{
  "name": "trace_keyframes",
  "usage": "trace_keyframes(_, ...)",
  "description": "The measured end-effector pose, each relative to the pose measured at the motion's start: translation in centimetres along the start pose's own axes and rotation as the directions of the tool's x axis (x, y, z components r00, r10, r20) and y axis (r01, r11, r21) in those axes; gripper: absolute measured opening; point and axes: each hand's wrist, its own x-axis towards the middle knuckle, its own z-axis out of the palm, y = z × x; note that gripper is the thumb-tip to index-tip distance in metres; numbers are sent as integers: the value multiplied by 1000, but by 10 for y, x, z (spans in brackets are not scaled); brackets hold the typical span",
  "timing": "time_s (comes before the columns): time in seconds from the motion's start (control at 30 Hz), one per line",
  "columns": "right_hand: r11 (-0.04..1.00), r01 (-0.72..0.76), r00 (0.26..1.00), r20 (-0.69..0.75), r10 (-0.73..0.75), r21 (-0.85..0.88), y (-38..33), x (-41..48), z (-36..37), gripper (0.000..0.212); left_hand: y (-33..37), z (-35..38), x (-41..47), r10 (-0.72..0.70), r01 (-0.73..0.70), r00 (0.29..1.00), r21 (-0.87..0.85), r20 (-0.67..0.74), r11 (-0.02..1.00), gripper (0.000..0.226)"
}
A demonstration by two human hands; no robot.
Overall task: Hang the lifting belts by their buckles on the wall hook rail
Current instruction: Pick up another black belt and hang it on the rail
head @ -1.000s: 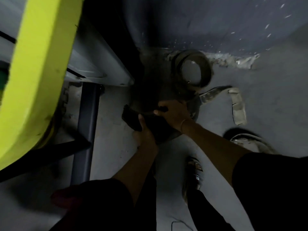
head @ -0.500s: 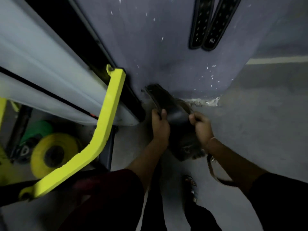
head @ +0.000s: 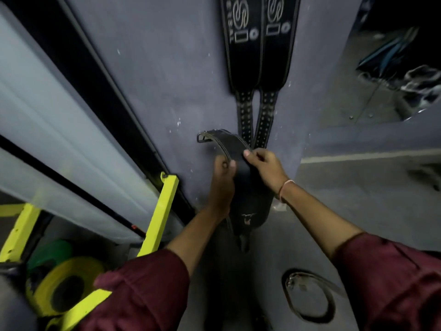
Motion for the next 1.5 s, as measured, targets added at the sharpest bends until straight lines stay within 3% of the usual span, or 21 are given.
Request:
trace_keyframes(0.13, 993, 85, 996, -41, -82, 83, -49, -2, -2, 14, 49, -7, 0, 54, -56, 998, 72, 27, 996, 20)
trace_keyframes(0.27, 969, 197, 978, -105, -182, 152, -90, -16, 14, 31, 106, -21, 23, 71, -63, 991, 71, -117, 995, 36)
trace_keyframes(0.4, 923, 320, 945, -146, -294, 214, -138, -29, 33, 32, 156, -37, 28, 150, -150, 985, 10, -82, 989, 26)
trace_keyframes(0.53, 891, 410, 911, -144, -387, 198, -177, -39, 37, 31, 187, -50, 37, 173, -179, 983, -141, -58, 974, 46)
trace_keyframes(0.7, 855, 510, 860, -77, -504, 95, -198, -53, 29, 14, 232, -53, 31, 323, -344, 937, -194, -132, 919, 14)
trace_keyframes(0.87, 884, 458, 886, -117, -448, 89, -164, -72, 23, 11, 260, -56, 34, 430, -452, 892, -207, -141, 868, 17)
trace_keyframes(0.9, 882, 467, 880, -135, -456, 62, -172, -73, 23, 8, 263, -55, 33, 443, -462, 887, -205, -134, 863, 15)
trace_keyframes(1.0, 830, 557, 817, -201, -540, 36, -226, -67, 22, 32, 268, -48, 34, 476, -483, 875, -206, -86, 851, 12)
trace_keyframes(1.1, 784, 611, 786, -206, -583, 110, -262, -65, 21, 16, 280, -42, 33, 471, -474, 879, -225, -71, 851, 12)
trace_keyframes(1.2, 796, 590, 805, -175, -567, 134, -233, -75, 23, 15, 289, -41, 42, 464, -476, 879, -232, -109, 848, 10)
trace_keyframes(1.3, 860, 465, 883, -180, -434, 211, -169, -85, 20, 30, 291, -46, 50, 450, -468, 884, -228, -125, 854, 9)
trace_keyframes(1.37, 873, 404, 911, -210, -355, 275, -147, -85, 21, 26, 295, -48, 51, 449, -467, 884, -244, -127, 850, 13)
trace_keyframes(1.5, 822, 479, 875, -243, -419, 306, -189, -74, 21, 24, 323, -48, 55, 469, -472, 879, -278, -82, 837, 15)
